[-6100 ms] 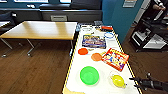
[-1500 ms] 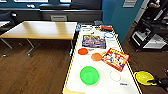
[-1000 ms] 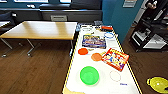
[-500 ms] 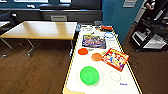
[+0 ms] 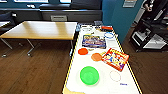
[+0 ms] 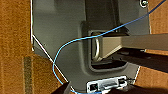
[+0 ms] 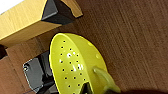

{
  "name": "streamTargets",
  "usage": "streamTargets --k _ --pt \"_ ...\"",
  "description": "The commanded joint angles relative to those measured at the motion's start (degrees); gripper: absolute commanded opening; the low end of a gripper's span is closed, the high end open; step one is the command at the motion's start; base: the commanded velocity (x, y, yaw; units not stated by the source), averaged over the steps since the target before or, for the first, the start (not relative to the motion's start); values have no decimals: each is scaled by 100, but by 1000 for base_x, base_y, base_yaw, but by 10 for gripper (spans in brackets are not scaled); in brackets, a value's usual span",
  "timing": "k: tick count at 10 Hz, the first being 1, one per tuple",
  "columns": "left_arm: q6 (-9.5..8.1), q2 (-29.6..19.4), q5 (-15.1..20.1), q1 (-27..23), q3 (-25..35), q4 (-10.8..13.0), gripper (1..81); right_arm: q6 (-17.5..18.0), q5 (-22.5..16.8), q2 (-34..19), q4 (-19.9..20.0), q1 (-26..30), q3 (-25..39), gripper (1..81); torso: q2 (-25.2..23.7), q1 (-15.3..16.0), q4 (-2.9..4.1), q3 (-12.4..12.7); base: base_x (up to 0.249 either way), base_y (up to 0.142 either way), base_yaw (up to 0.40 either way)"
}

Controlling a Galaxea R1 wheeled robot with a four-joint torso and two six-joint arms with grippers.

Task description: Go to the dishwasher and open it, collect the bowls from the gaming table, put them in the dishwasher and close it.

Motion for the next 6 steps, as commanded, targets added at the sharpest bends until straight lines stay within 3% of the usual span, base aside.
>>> streamTargets --k 1,2,3,5,6 --pt "38 -128 397 -5 158 68 811 -650 1250 648 -58 -1430 -408 10 0 0 0 0 0 0 0" --pt "30 -269 397 -5 378 59 811 -764 1461 982 -58 -1738 -681 10 0 0 0 0 0 0 0" --pt "-6 -712 388 -5 1046 51 811 -825 1723 1340 -66 -1984 -996 10 0 0 0 0 0 0 0" --pt "-6 -1416 371 -5 1816 25 811 -860 2163 2060 -312 -2397 -1671 10 0 0 0 0 0 0 0" --pt "-14 -1666 371 -5 2004 7 811 -860 2199 2336 -392 -2529 -1903 10 0 0 0 0 0 0 0"
